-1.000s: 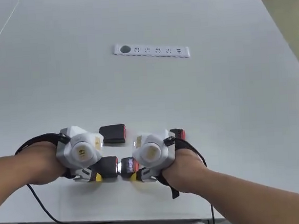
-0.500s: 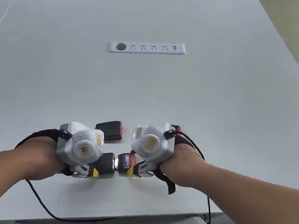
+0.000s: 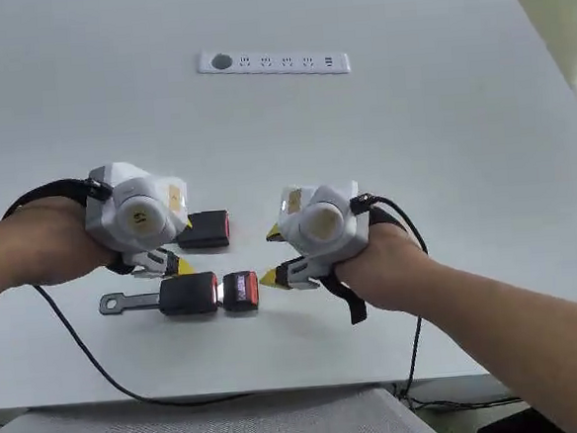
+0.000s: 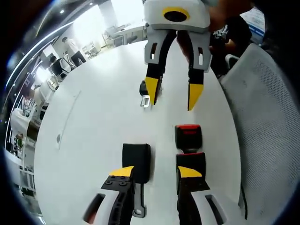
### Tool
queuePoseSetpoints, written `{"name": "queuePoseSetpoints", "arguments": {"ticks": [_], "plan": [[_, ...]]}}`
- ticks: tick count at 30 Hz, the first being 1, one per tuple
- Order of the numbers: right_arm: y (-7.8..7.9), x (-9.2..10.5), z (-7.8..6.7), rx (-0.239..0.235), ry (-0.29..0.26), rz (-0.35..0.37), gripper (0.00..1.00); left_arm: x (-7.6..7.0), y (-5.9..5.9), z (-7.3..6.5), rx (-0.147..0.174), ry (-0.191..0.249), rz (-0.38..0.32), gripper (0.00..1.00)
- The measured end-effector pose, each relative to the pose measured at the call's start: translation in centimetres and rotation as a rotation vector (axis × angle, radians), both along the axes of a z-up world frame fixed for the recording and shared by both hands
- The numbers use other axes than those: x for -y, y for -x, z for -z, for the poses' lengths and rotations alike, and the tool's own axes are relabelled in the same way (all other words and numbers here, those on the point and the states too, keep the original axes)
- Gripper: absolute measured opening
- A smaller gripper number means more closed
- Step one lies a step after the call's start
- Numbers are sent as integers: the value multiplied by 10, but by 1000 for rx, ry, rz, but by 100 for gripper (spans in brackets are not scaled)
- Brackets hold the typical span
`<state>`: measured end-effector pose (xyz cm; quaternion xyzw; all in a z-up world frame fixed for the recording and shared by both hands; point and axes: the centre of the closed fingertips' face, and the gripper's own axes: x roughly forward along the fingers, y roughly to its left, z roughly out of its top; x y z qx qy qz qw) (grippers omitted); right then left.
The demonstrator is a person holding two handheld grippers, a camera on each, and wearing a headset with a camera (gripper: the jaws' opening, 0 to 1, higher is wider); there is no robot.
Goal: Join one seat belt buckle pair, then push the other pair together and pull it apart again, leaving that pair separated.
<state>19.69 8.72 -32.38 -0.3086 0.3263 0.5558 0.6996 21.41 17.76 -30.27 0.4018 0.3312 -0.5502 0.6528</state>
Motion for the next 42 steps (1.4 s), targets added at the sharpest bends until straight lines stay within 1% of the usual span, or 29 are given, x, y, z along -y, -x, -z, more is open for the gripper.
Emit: {"name": "queuePoseSetpoints", "arguments": {"ticks": [1, 2, 3, 6, 7, 9, 10, 12, 14, 16, 17, 21, 23, 26, 27, 28, 30, 32, 33, 34, 36, 38, 39, 40, 42], "plan": [[-3, 5, 2, 0, 11, 2, 36, 1, -4, 0, 3, 2, -2, 36], [-10, 14, 3, 12, 23, 11, 36, 2, -8, 0, 6, 3, -1, 36], [-15, 20, 3, 17, 28, 24, 36, 3, -14, 1, 10, 3, -4, 37], [-28, 38, 6, 14, 37, 53, 36, 3, -23, 3, 13, -4, 1, 37], [-32, 44, 7, 14, 43, 64, 36, 2, -27, 5, 7, -7, -3, 38], [-39, 56, 9, 11, 58, 76, 36, 1, -30, 10, -16, -6, -9, 39], [-42, 63, 12, -2, 67, 84, 36, 0, -30, 14, -26, -12, -7, 39], [-45, 72, 18, -14, 83, 79, 36, -2, -31, 22, -41, -25, 8, 39], [-43, 77, 22, -41, 98, 73, 36, -4, -33, 29, -53, -36, 6, 39], [-44, 81, 26, -38, 118, 55, 35, -6, -32, 37, -61, -52, 16, 38], [-45, 82, 28, -40, 122, 54, 35, -6, -32, 39, -61, -54, 20, 38], [-45, 89, 37, -53, 145, 44, 35, -7, -35, 43, -70, -62, 16, 33], [-43, 89, 39, -70, 148, 40, 35, -8, -36, 45, -77, -64, 11, 32], [-43, 89, 41, -65, 156, 19, 35, -10, -37, 47, -78, -71, 13, 31], [-43, 89, 42, -67, 158, 14, 35, -11, -36, 49, -79, -83, 22, 31], [-43, 89, 43, -65, 160, 7, 34, -13, -36, 52, -70, -111, 41, 31], [-43, 89, 45, -62, 167, -15, 34, -15, -30, 59, -66, -158, 79, 31], [-43, 89, 45, -64, 168, -23, 34, -13, -27, 63, -69, -166, 84, 31], [-43, 89, 45, -68, 166, -22, 34, -12, -27, 63, -73, -165, 78, 31], [-43, 89, 45, -71, 163, -23, 34, -12, -28, 63, -83, -158, 58, 31], [-43, 89, 45, -71, 160, -26, 34, -14, -29, 62, -88, -147, 52, 31], [-43, 89, 46, -69, 161, -30, 34, -14, -29, 62, -97, -120, 35, 31], [-43, 89, 46, -70, 161, -30, 34, -14, -29, 61, -99, -114, 30, 31], [-44, 89, 48, -75, 161, -29, 34, -14, -30, 61, -108, -97, 18, 31], [-43, 89, 48, -82, 160, -27, 34, -14, -30, 61, -114, -85, 9, 31]]}}
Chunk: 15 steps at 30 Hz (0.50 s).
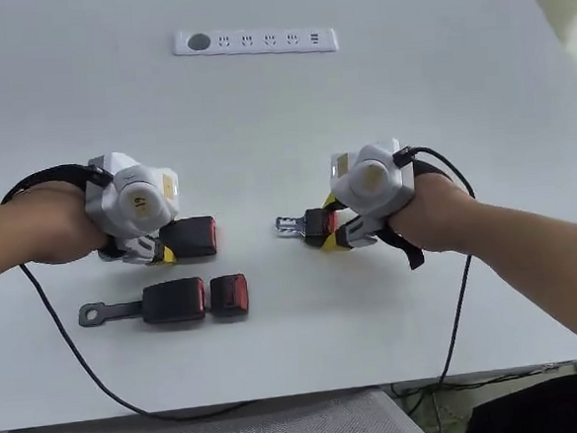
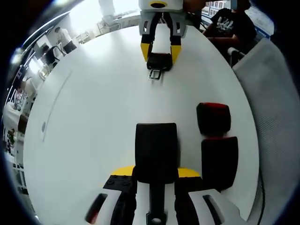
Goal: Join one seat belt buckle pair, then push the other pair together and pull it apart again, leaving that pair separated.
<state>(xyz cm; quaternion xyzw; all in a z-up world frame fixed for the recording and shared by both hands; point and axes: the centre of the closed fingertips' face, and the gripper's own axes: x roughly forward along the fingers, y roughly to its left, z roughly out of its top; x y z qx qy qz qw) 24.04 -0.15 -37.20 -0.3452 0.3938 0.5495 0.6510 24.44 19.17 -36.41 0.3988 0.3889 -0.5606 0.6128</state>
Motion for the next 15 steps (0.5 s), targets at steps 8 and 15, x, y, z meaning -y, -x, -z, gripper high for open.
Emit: {"name": "queuePoseSetpoints", "arguments": {"ticks": [8, 15], "plan": [[0, -2, 1, -7, 17, 13, 34, 0, 0, 1, -28, 27, -52, 31], [0, -13, 0, -3, 12, 17, 34, 1, 1, 2, -29, 28, -54, 31]]}}
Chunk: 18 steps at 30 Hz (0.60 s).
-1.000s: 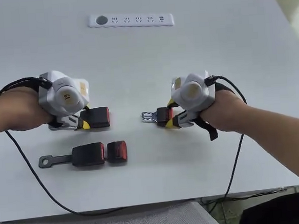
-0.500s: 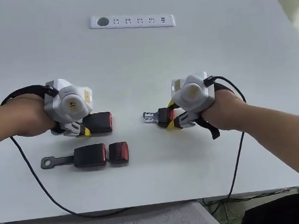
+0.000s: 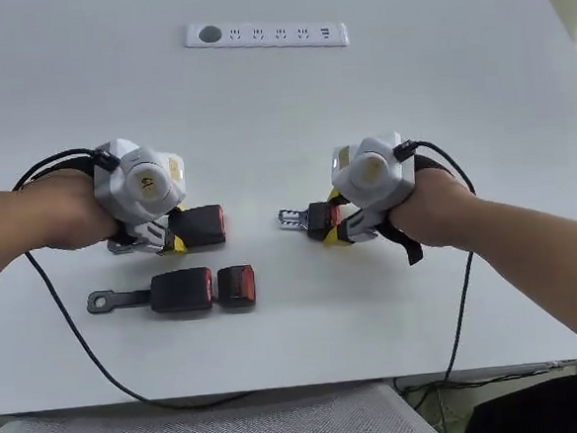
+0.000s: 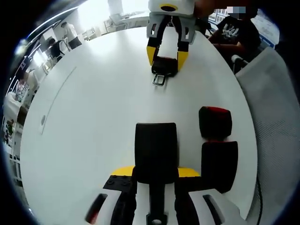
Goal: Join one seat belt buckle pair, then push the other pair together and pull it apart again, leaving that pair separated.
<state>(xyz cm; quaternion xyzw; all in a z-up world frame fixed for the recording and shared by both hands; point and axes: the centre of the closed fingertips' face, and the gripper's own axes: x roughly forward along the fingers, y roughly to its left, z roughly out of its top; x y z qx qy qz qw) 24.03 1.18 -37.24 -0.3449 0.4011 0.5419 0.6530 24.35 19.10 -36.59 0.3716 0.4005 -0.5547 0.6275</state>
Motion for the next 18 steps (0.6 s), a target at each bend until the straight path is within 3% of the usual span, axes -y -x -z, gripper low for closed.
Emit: {"name": "queuePoseSetpoints", "arguments": {"ticks": [11, 18], "plan": [[2, -49, 0, 6, -32, -48, 35, 0, 1, 1, 2, -5, 8, 31], [-3, -68, 2, 3, -36, -69, 34, 1, 1, 1, 6, -7, 17, 31]]}}
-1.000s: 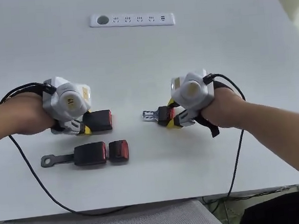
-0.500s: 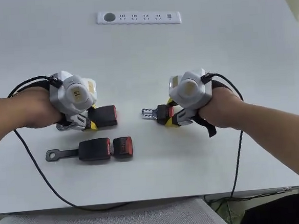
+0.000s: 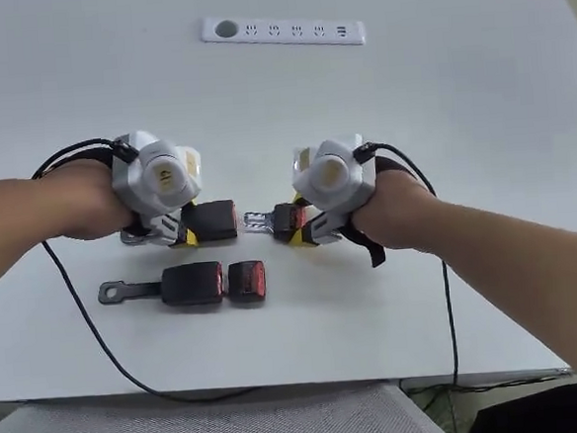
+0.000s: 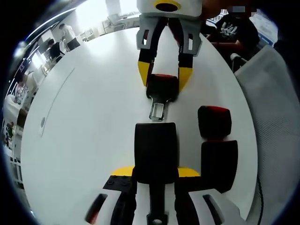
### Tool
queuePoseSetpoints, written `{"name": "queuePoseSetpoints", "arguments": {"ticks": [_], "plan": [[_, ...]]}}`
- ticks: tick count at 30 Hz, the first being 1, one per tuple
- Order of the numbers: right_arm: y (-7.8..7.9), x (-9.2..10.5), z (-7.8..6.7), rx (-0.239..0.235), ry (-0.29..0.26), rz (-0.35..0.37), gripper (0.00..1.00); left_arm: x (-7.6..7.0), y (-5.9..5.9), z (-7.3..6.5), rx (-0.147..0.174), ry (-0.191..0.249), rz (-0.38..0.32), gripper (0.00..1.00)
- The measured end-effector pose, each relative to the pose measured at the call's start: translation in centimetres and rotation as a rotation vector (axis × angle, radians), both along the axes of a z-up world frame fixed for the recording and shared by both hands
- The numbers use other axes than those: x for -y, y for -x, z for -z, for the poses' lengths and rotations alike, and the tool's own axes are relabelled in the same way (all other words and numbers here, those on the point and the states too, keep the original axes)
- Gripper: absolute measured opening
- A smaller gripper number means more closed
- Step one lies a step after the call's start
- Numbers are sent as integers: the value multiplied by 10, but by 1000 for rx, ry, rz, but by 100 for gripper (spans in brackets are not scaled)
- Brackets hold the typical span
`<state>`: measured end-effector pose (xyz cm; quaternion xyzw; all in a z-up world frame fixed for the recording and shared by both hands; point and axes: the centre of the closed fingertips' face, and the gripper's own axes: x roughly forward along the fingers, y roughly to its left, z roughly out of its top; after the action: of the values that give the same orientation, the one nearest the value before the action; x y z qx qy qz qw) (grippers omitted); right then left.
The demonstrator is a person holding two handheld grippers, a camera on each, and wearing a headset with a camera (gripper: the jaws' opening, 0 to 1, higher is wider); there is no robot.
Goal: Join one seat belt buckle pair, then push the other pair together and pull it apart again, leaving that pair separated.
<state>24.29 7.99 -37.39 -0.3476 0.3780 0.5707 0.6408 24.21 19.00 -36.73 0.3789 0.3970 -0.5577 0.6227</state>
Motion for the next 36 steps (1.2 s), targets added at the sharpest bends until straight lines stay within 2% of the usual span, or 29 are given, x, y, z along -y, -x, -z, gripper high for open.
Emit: {"name": "queuePoseSetpoints", "arguments": {"ticks": [7, 13, 16, 21, 27, 34, 36], "plan": [[-1, -8, 0, 7, 27, -48, 34, 0, 2, 0, 4, -13, 3, 31], [2, -15, -6, 23, 7, -57, 34, 1, 2, 1, 0, -16, 24, 31], [3, -19, -2, 32, 14, -71, 34, 1, 2, 0, 0, -17, 31, 31], [-1, -19, 0, 9, 1, -55, 34, 1, 2, 0, 2, -10, 31, 31], [0, -22, 0, 11, 2, -58, 33, 1, 2, -1, 10, 21, 47, 31], [-1, -29, 0, 10, -9, -53, 32, 2, 1, 0, 8, 14, 54, 30], [-2, -30, 0, 14, 2, -57, 32, 2, 1, 0, 6, 13, 59, 30]]}}
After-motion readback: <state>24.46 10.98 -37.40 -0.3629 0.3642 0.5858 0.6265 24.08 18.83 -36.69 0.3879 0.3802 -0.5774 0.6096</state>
